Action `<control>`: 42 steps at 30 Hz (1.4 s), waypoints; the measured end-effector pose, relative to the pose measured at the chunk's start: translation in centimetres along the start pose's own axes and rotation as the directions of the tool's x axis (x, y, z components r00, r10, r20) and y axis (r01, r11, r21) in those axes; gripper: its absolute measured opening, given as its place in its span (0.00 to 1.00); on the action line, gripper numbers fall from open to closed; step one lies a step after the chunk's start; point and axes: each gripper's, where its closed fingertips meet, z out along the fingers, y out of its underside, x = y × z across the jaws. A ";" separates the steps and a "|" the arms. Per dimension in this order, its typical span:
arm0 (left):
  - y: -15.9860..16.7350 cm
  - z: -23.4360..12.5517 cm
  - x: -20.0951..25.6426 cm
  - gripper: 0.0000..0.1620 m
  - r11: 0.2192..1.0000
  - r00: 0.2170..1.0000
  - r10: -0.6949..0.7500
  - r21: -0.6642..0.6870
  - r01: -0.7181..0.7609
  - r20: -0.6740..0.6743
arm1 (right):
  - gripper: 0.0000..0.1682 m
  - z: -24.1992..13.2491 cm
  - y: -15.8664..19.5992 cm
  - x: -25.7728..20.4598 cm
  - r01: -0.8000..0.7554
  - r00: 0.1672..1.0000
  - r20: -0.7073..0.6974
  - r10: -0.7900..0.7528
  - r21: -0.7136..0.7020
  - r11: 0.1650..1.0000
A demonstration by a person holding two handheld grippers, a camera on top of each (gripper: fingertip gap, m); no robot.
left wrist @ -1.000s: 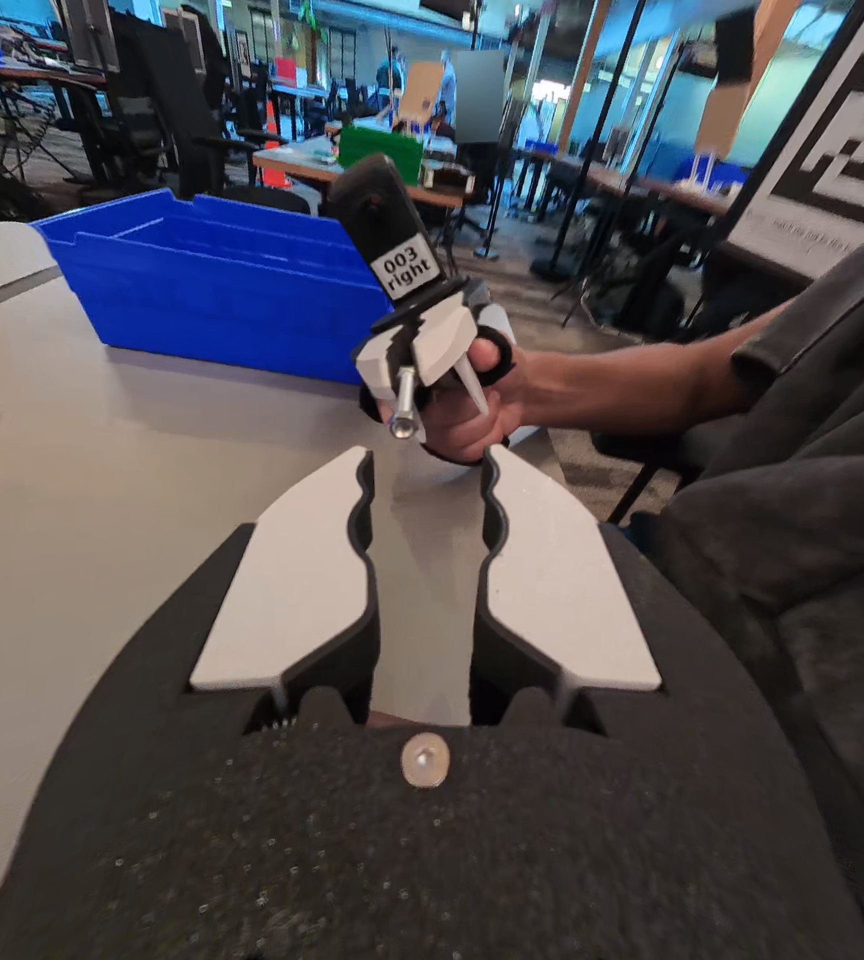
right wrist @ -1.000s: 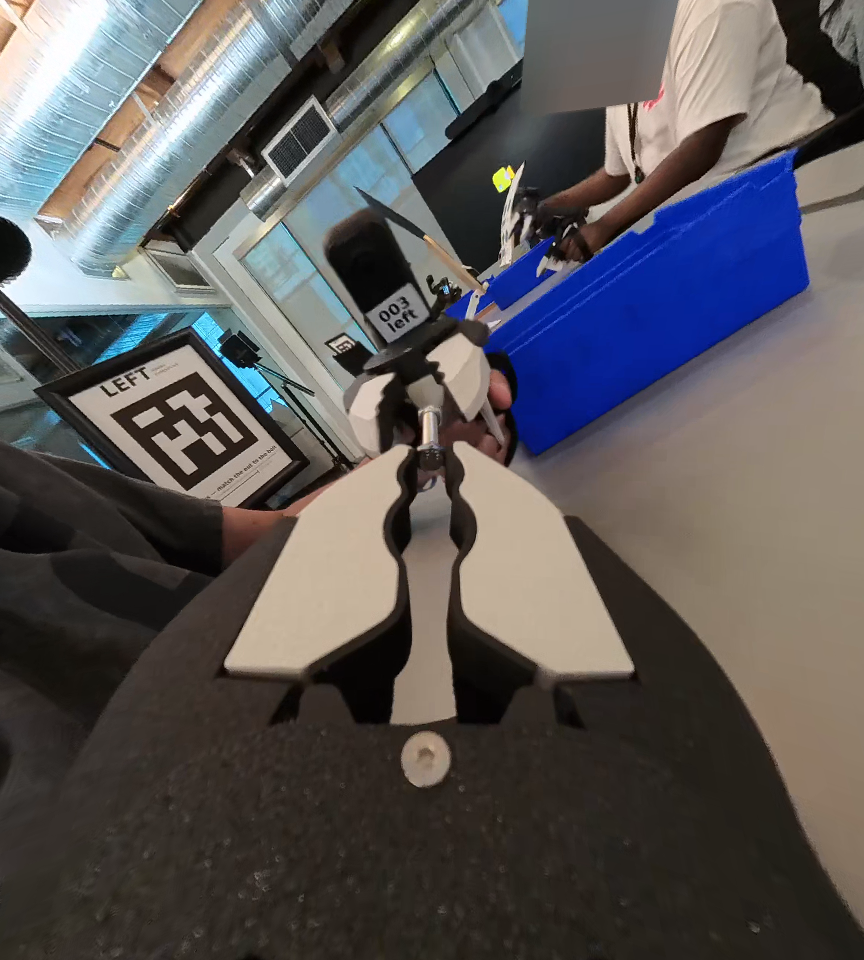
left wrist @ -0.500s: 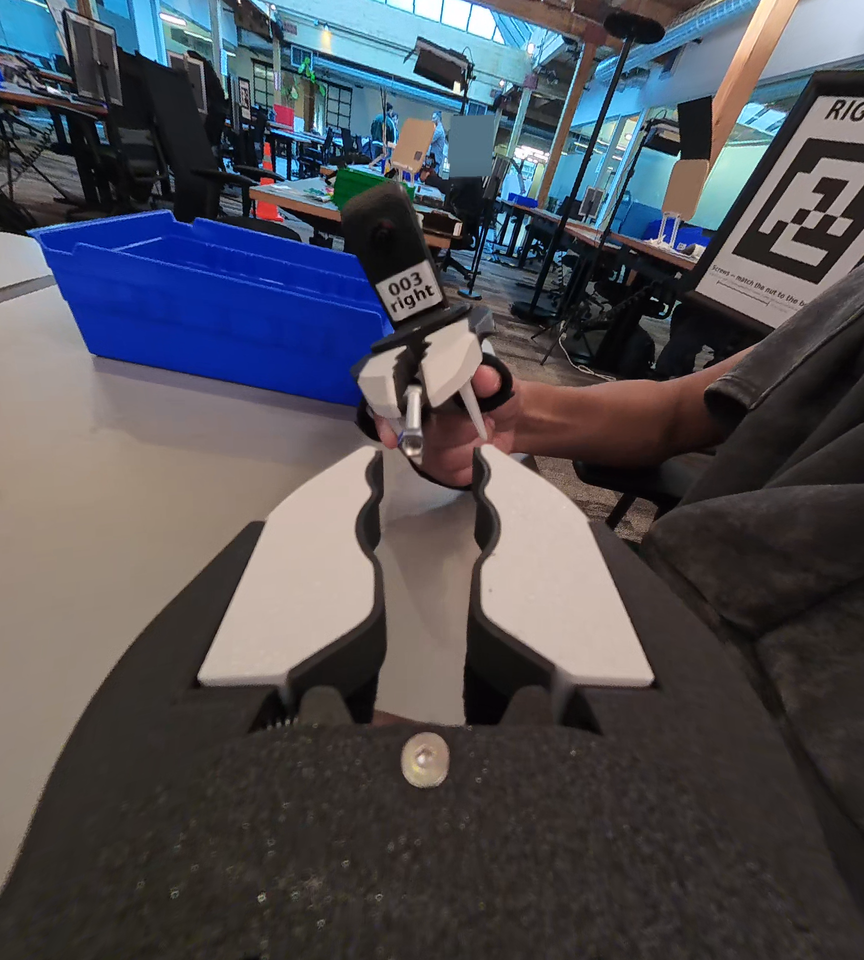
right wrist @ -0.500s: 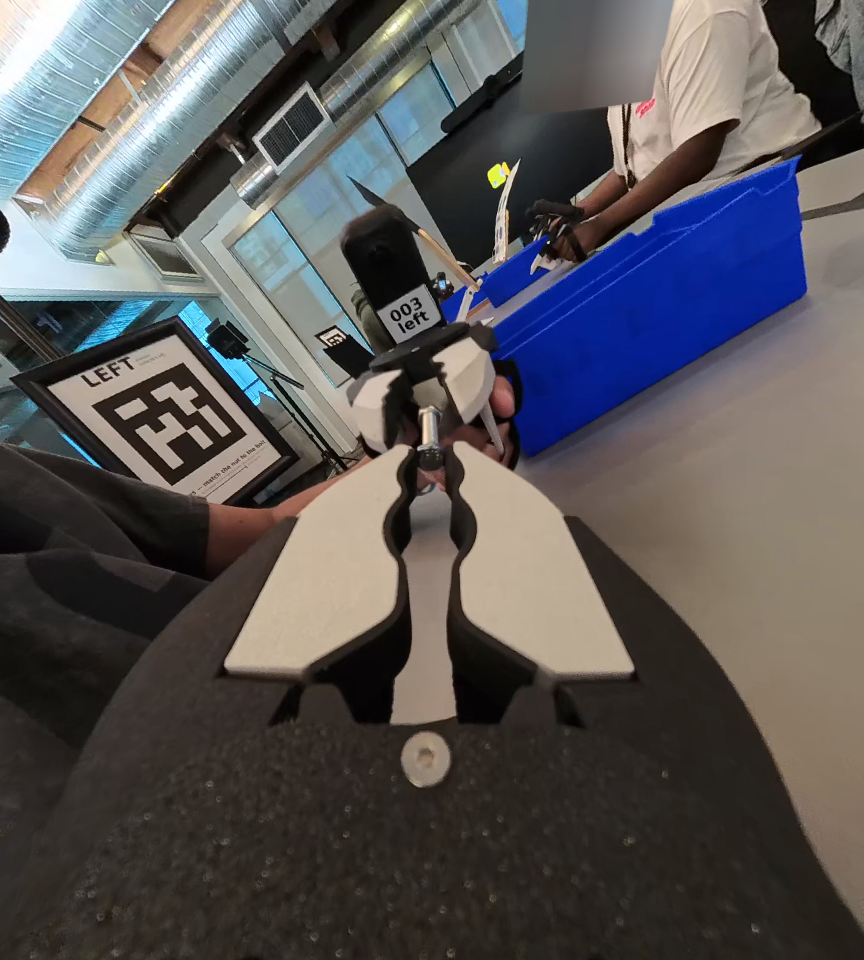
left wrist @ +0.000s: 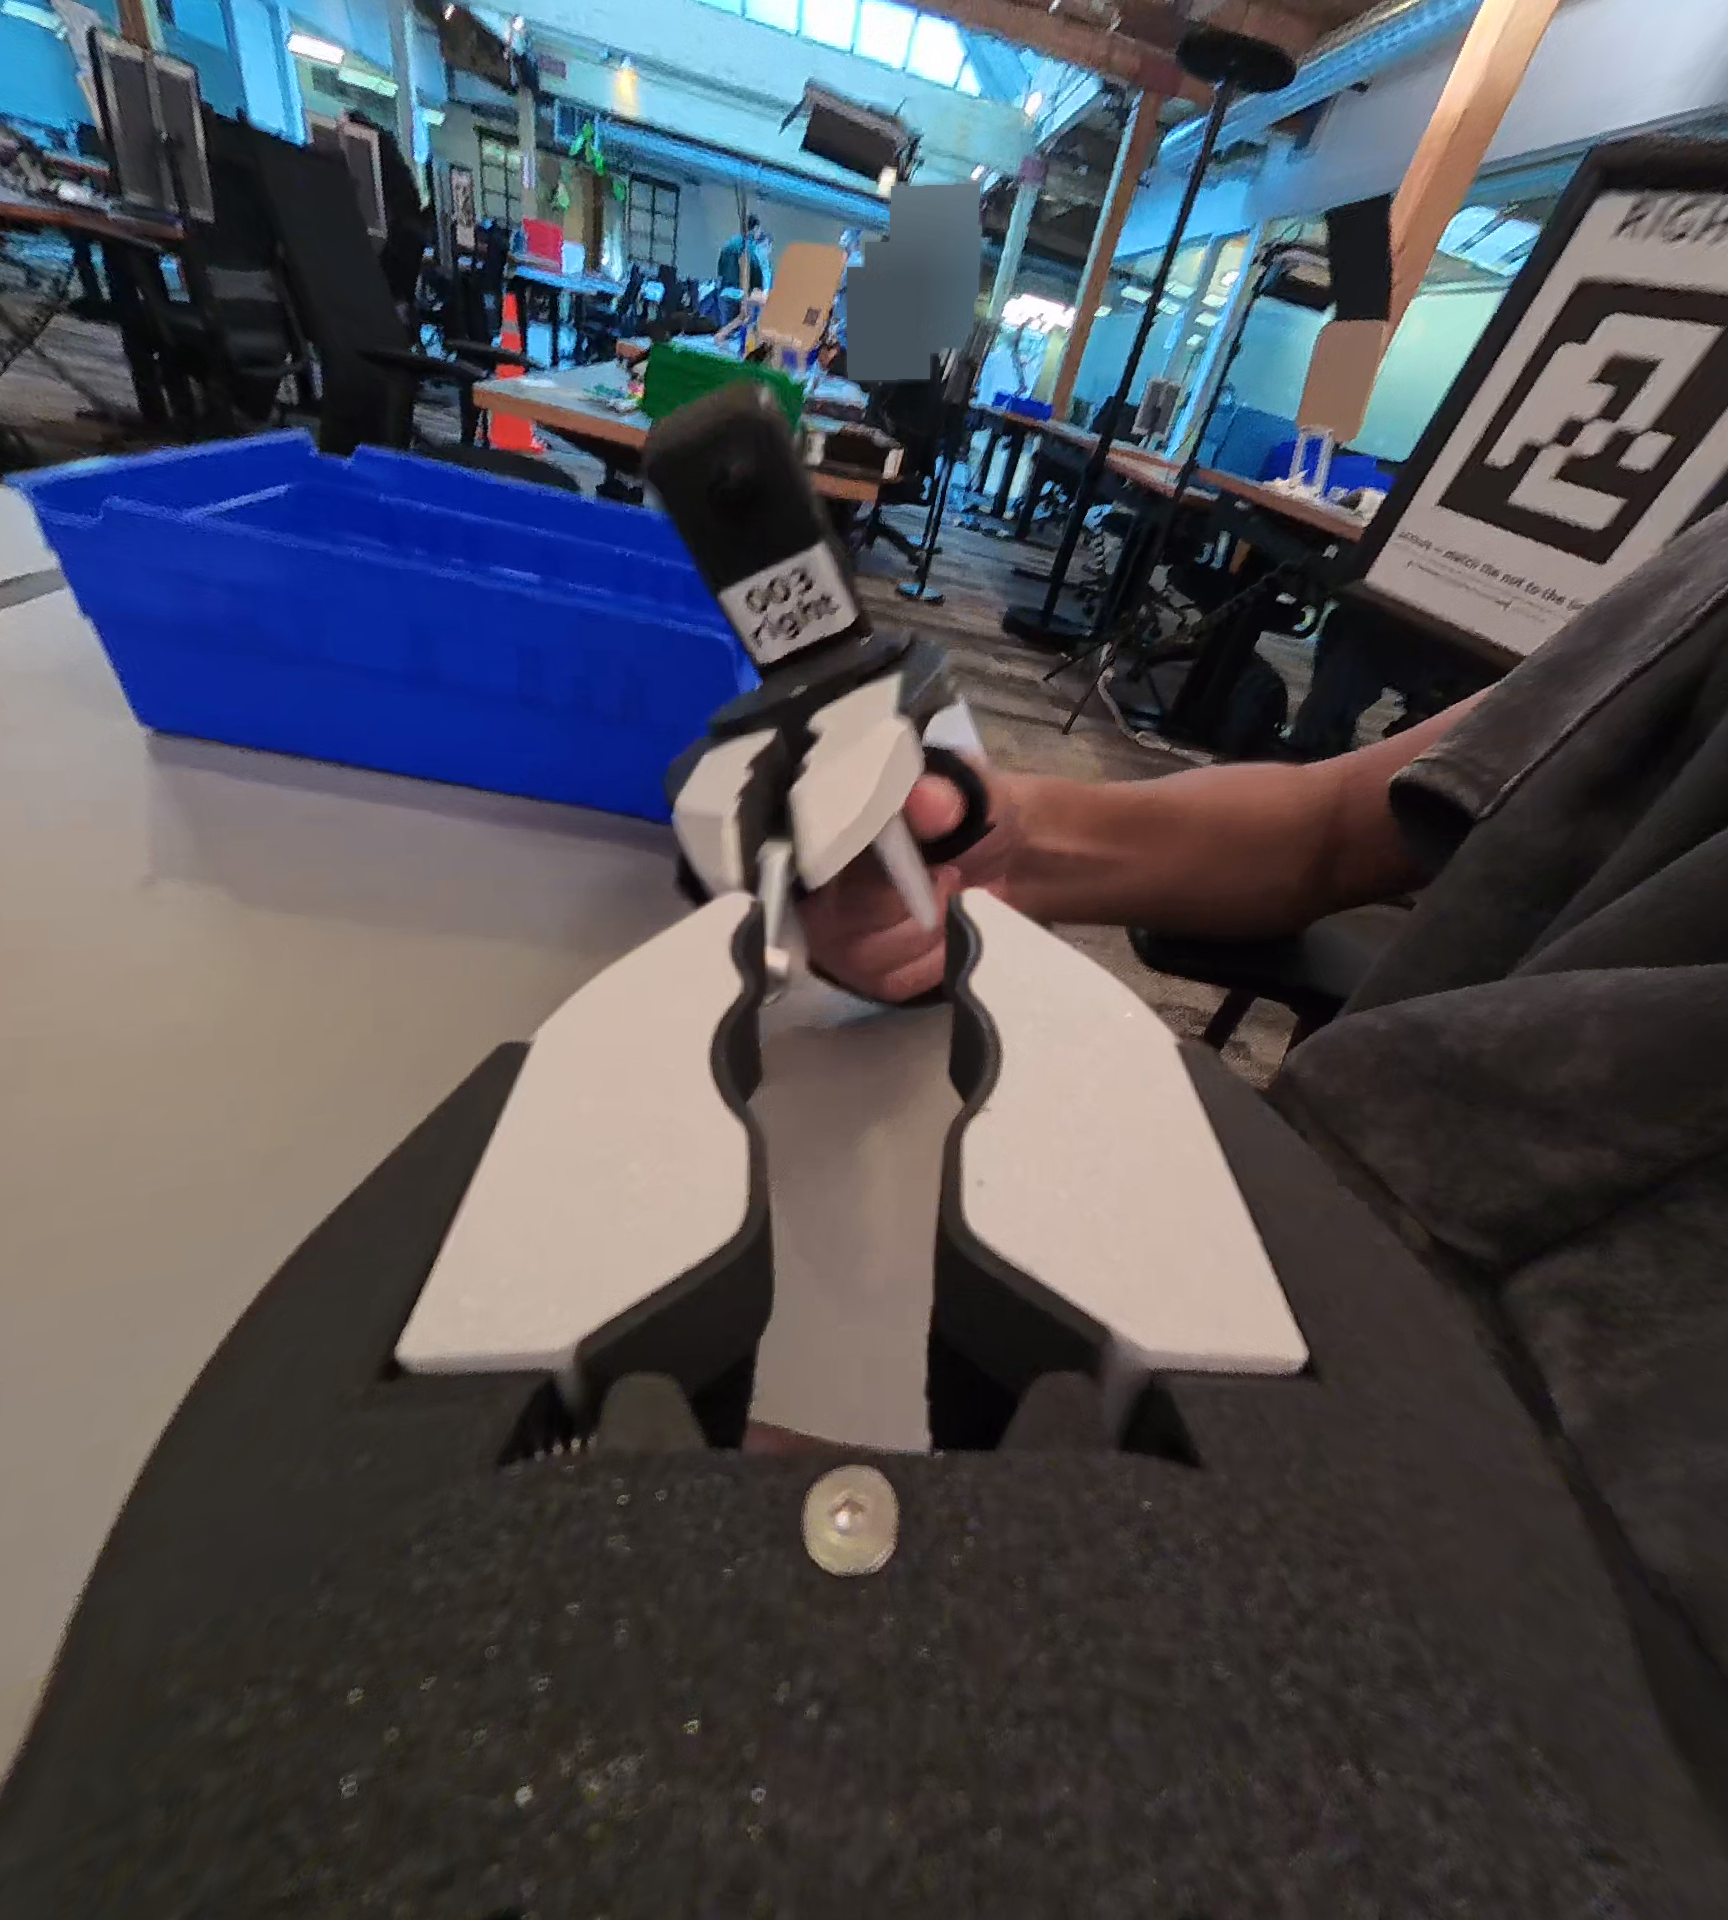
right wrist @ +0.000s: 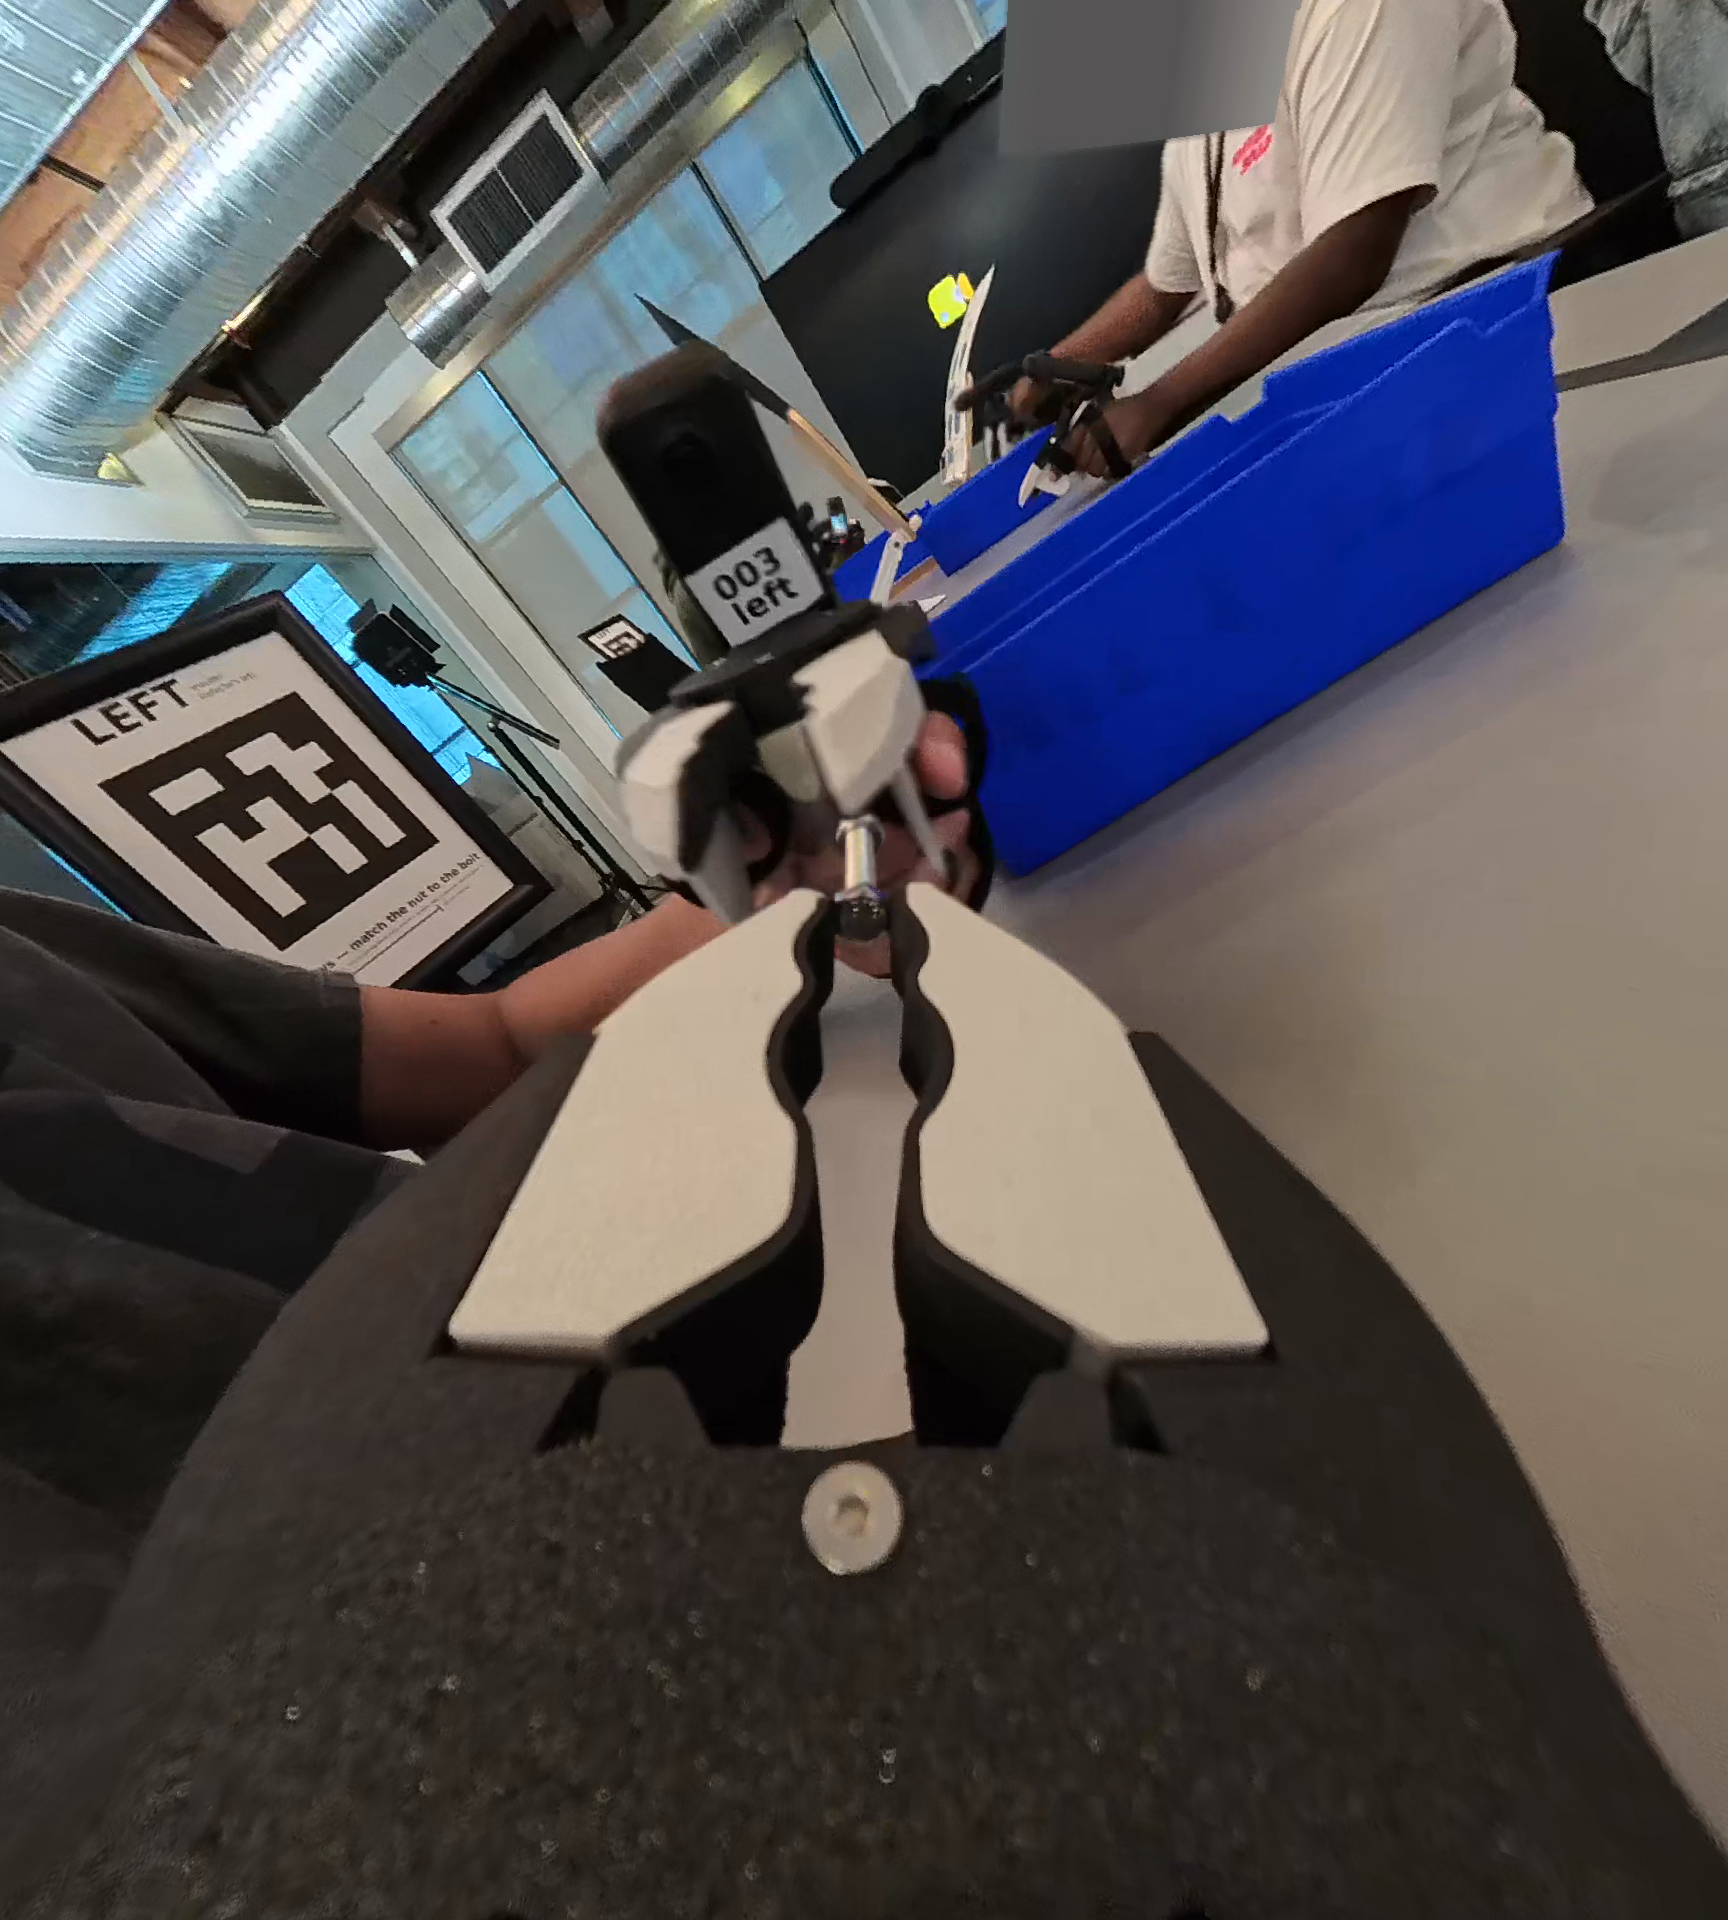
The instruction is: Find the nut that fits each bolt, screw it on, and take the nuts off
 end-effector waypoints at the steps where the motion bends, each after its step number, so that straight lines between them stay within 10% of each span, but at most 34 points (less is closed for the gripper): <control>1: -0.5 -0.1 0.3 0.19 1.000 1.000 -0.002 0.023 0.002 -0.013 | 0.06 0.0 0.1 0.0 -0.003 1.000 0.000 0.003 0.000 1.000; 42: 0.5 -0.5 -1.0 0.20 1.000 0.999 -0.010 -0.002 0.011 0.035 | 0.06 0.3 0.2 -0.7 0.026 1.000 0.014 -0.025 -0.022 0.999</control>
